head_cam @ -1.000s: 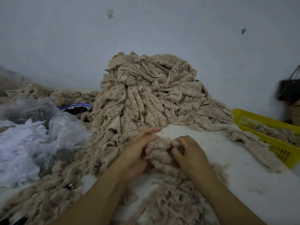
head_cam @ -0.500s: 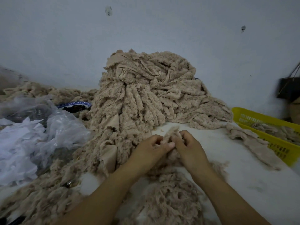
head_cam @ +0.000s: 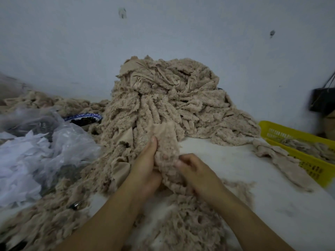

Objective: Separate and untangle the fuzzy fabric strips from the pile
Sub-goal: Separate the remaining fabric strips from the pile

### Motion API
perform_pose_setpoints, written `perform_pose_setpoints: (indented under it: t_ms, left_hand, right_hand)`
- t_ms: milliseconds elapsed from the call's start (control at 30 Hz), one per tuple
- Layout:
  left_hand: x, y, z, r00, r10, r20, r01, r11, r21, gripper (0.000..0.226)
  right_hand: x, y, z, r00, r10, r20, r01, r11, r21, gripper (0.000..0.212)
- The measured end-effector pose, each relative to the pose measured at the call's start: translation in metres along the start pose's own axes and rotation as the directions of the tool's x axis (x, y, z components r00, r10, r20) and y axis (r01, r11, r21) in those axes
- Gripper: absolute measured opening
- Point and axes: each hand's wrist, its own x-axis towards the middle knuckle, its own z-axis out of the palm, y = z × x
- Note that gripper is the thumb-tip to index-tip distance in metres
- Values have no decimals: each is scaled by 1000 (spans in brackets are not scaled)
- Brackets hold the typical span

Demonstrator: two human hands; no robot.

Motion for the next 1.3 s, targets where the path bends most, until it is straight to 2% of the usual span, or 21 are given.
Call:
perform_pose_setpoints:
  t_ms: [67, 100, 133, 200, 267, 300, 333, 367, 433, 467, 500, 600, 700, 800, 933, 1033, 1100, 1200, 1267, 1300]
  left_hand:
    - [2, 3, -3, 999, -44, 0, 44, 989, -140, 54]
    - [4, 5, -6, 999, -39, -6, 37, 981, -190, 53]
    - [6, 8, -9, 1000, -17, -20, 13, 976, -218, 51]
    - [9, 15, -15, 998, 54, -40, -62, 969, -237, 44]
    - [10, 19, -16, 990, 133, -54, -141, 970, -196, 48]
    - [11, 18, -15, 986, 156, -57, -163, 978, -131, 50]
    - [8, 16, -12, 983, 178, -41, -179, 984, -20, 50]
    - [6, 12, -8, 978, 207, 9, -206, 965, 163, 49]
    - [1, 0, -1, 960, 215, 179, -279, 790, 546, 48]
    - [-1, -6, 3, 951, 185, 246, -303, 698, 648, 47]
    - [-1, -11, 5, 950, 145, 277, -302, 656, 692, 44]
    - [-5, -14, 5, 965, 118, 234, -248, 702, 667, 22]
    - [-5, -8, -1, 981, 111, 161, -181, 830, 527, 38]
    - [-3, -1, -4, 993, 101, 60, -114, 948, 297, 46]
    - [-2, 5, -8, 997, 21, 74, -27, 996, 87, 39]
    - [-1, 4, -10, 995, -8, 103, 8, 1000, 0, 38]
    - [0, 3, -10, 996, 0, 94, -4, 999, 35, 43]
    - [1, -4, -6, 996, 84, 39, -90, 973, 213, 48]
    - [-2, -12, 0, 992, 100, 82, -123, 929, 349, 46]
    - [-5, -17, 4, 990, 72, 118, -118, 890, 441, 45]
  right_hand:
    - [-2, 2, 6, 996, -25, 80, 42, 974, -221, 13]
    - [-1, 6, 5, 995, -45, 84, 71, 940, -334, 12]
    - [0, 8, 2, 997, -50, 60, 71, 904, -422, 17]
    - [2, 10, -10, 993, -51, -109, -6, 883, -469, 13]
    - [4, 8, -22, 950, -24, -311, -87, 938, -337, 11]
    - [5, 7, -27, 932, 1, -363, -98, 964, -248, 13]
    - [5, 5, -28, 923, 18, -384, -99, 976, -193, 14]
    - [6, 3, -27, 922, 12, -388, -87, 981, -175, 14]
    - [5, -3, -20, 928, -53, -369, -24, 979, -202, 12]
    - [5, -6, -16, 929, -96, -359, 11, 972, -233, 12]
    - [6, -7, -12, 927, -136, -350, 45, 965, -257, 12]
    - [7, -7, -7, 932, -115, -344, 59, 984, -171, 6]
    - [5, -4, -10, 969, -22, -245, 28, 999, 22, 11]
    - [3, 2, -10, 990, 47, -133, -35, 995, 95, 15]
    - [4, 5, -13, 974, 89, -208, -40, 972, 231, 24]
    - [4, 4, -14, 975, 96, -201, -32, 954, 299, 32]
    - [4, 2, -13, 976, 100, -192, -25, 934, 357, 37]
    - [0, -4, -8, 985, 92, -144, -12, 879, 477, 24]
    - [0, -6, -3, 994, 94, -49, -61, 888, 455, 34]
    - [0, -6, 0, 996, 91, -3, -81, 897, 434, 28]
